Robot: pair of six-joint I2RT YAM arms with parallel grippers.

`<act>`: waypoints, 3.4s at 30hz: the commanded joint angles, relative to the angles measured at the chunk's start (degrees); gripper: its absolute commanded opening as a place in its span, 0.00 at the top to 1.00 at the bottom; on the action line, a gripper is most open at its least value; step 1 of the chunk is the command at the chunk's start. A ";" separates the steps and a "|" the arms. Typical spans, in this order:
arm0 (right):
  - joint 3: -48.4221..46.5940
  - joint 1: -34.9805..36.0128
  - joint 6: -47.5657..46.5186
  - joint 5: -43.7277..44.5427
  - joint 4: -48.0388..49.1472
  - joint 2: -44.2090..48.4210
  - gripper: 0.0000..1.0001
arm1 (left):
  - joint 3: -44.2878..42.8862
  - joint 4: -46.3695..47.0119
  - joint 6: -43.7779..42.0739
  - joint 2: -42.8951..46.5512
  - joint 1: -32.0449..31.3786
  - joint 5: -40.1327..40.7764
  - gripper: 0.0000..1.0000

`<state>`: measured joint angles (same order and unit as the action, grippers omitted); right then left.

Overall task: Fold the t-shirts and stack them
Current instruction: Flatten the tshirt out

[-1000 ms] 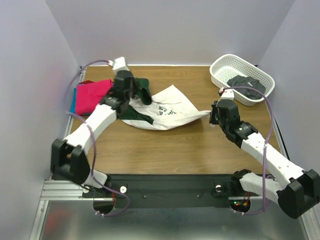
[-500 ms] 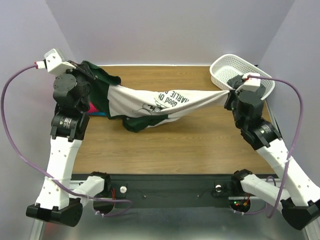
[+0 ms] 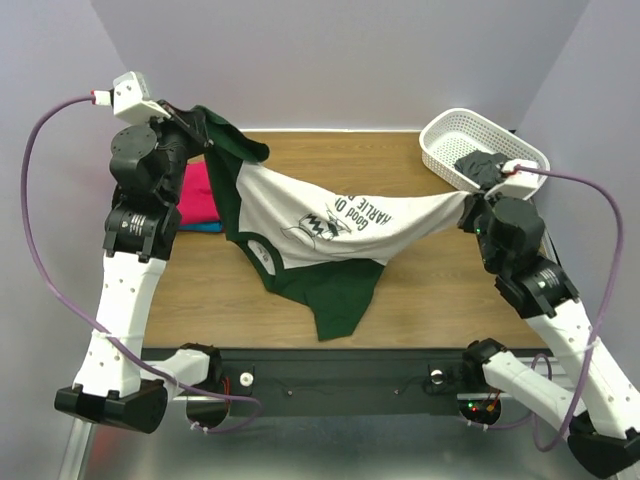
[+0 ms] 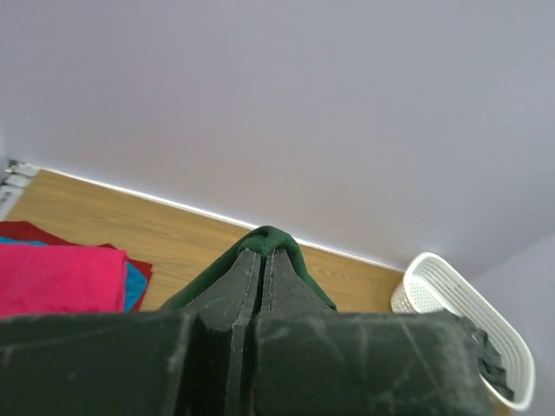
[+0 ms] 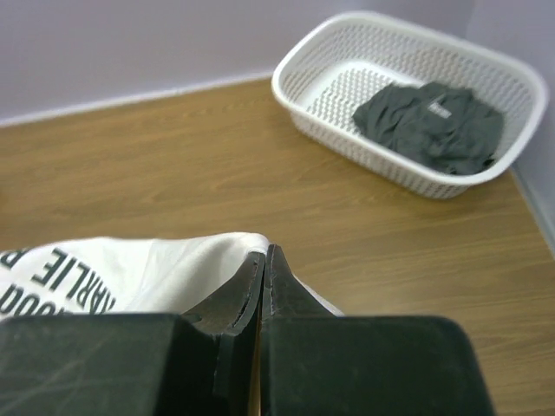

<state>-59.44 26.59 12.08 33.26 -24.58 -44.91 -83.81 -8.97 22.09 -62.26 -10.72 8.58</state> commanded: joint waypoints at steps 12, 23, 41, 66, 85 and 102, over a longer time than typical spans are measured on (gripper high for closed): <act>18.13 10.75 16.04 -24.90 -2.22 -7.21 1.00 | 15.78 -2.53 0.33 8.55 0.44 -2.87 1.00; 20.77 23.06 12.46 -46.85 -3.29 -18.10 1.00 | 21.67 -6.14 -3.45 10.67 0.52 4.42 1.00; -2.69 21.23 2.70 -20.24 8.48 -41.12 0.05 | 24.39 -5.09 -6.44 9.17 1.23 9.01 1.00; 3.88 17.79 -1.71 -46.34 25.02 -44.93 1.00 | 27.30 -3.86 -6.79 9.17 4.57 5.13 1.00; 15.23 30.63 1.62 -35.47 10.95 -29.73 0.16 | 26.68 -5.18 -7.58 6.80 8.79 9.53 1.00; 1.35 18.15 5.24 -22.35 20.44 -47.63 0.08 | 28.62 -3.95 -7.32 7.07 9.31 3.03 1.00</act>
<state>-54.76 45.36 15.73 10.74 -8.91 -88.95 -55.68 -15.79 15.44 -56.31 -1.76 13.41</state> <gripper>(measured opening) 0.935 0.052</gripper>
